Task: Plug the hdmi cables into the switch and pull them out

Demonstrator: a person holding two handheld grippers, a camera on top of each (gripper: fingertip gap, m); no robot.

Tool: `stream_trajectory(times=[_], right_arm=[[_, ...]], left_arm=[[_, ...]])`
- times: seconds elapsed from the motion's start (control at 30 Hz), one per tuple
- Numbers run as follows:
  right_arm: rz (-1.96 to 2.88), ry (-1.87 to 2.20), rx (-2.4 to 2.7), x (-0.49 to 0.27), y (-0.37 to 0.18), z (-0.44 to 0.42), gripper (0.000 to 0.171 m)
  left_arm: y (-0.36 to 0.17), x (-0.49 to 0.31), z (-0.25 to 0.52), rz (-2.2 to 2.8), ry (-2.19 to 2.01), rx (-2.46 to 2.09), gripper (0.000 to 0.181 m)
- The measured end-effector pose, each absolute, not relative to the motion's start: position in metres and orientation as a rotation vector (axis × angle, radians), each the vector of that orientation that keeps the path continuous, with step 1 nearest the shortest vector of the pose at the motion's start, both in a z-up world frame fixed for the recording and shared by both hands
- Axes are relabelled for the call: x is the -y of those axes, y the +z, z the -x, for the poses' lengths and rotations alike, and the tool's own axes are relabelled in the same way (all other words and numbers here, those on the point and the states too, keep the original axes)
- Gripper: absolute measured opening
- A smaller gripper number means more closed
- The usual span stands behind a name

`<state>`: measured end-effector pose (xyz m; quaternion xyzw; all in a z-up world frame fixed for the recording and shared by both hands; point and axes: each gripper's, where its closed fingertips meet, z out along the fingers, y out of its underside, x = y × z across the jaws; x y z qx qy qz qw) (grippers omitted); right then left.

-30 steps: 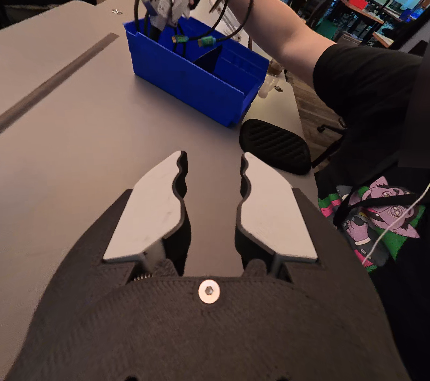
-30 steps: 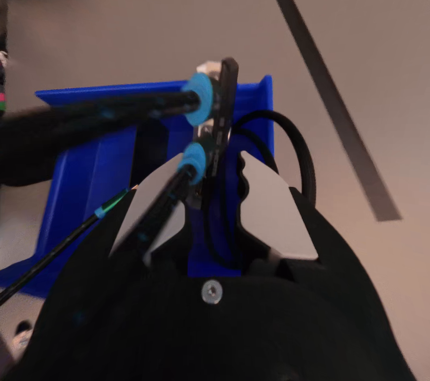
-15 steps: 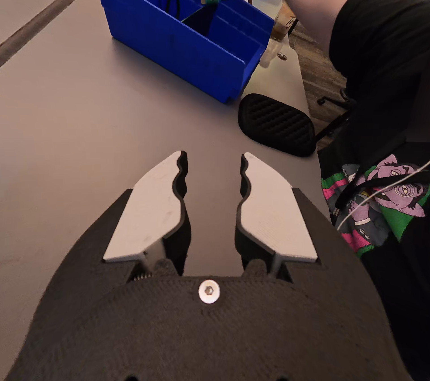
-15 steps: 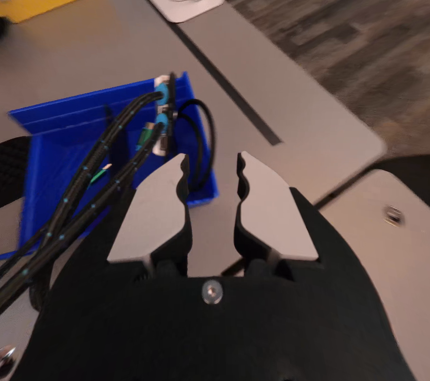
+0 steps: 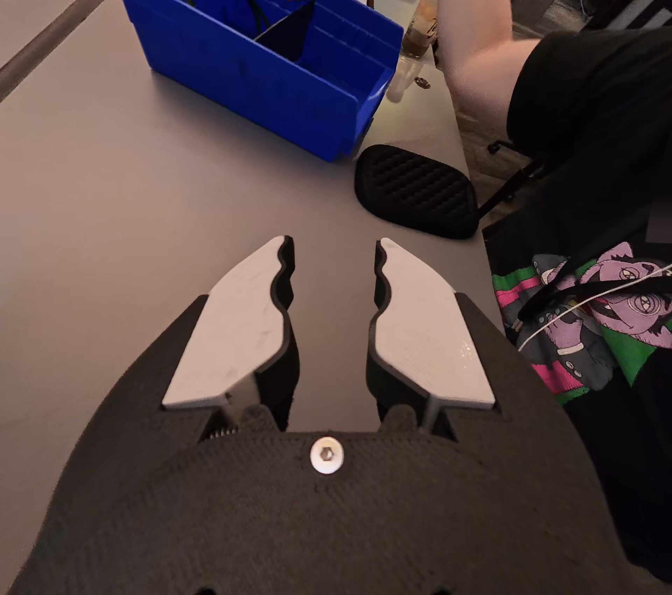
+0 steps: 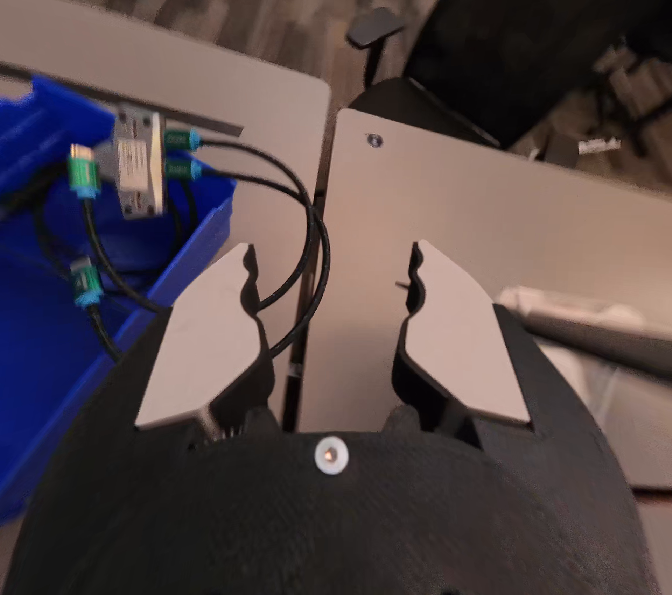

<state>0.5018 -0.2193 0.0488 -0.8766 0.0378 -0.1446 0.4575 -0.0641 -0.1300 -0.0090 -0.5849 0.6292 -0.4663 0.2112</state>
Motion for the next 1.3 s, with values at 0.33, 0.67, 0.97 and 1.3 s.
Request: stream_trajectory(times=[0.33,0.67,0.97,1.3], right_arm=[[1.653,-0.192,0.335,0.264,0.074,-0.382,0.064],[2.370,-0.271,1.020,0.217,-0.055,-0.340,0.054],[2.575,-0.188,0.865,0.166,-0.051,-0.340,0.017],[2.783,-0.387,1.262,0.149,-0.120,-0.357,0.017]], left_arm=[[0.005,0.151,0.073,1.533,-1.260,-1.799,0.042],[0.005,0.152,0.076,1.531,-1.238,-1.812,0.042],[0.017,0.145,0.082,1.518,-1.244,-1.764,0.041],[0.034,0.154,0.088,1.463,-1.241,-1.755,0.039]])
